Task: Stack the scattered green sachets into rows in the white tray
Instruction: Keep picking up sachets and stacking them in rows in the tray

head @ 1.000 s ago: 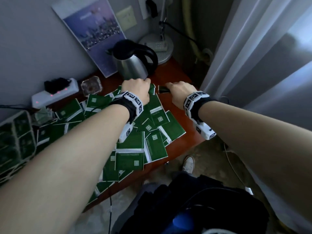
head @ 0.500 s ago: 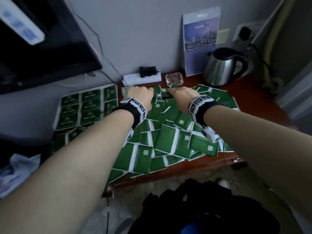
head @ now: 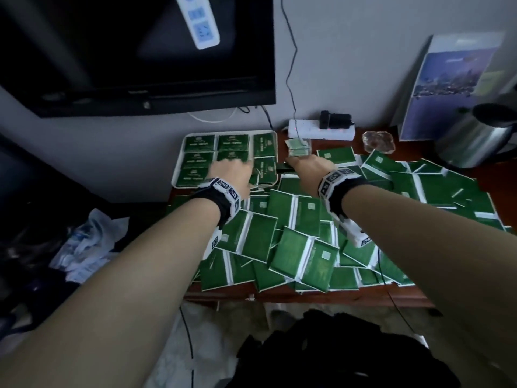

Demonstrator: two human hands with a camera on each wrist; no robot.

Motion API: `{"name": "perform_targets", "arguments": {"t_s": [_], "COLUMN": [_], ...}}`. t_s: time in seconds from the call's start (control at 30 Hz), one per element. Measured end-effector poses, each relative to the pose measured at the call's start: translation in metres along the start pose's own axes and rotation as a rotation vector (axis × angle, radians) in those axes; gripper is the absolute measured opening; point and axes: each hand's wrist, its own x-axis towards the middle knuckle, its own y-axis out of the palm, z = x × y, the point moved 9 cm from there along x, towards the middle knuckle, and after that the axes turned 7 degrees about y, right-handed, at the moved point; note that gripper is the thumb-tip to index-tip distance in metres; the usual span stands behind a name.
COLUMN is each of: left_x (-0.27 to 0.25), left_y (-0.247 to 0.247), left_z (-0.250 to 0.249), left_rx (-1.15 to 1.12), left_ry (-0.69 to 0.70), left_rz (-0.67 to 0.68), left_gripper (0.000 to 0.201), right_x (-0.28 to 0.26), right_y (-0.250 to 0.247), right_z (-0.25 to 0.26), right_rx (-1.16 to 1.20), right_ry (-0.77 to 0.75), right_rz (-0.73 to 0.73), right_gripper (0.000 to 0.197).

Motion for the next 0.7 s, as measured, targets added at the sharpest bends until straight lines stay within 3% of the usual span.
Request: {"name": "perform_targets", "arguments": {"t_s": [0.23,0.43,0.7], "left_x": [0.022,0.075,0.134], "left_y": [0.069,0.106,0.163], "left_z": [0.079,0.144,0.194], "left_rx": [-0.030,-0.050,-0.104], "left_ry": [-0.067,-0.066,-0.044], "left_rz": [0.117,0.145,0.220], "left_gripper": [0.038,0.041,0.040], "right_x": [0.081,0.153,0.234], "right_y": [0.039,0.053,0.096], "right_z": [0.048,0.085,0.126], "right_rx": [0.036,0.030,0.041], "right_ry": [-0.057,-0.098,-0.114], "right_rz": [0.084,0.141,0.214], "right_gripper": [0.054,0.049,0.049]}}
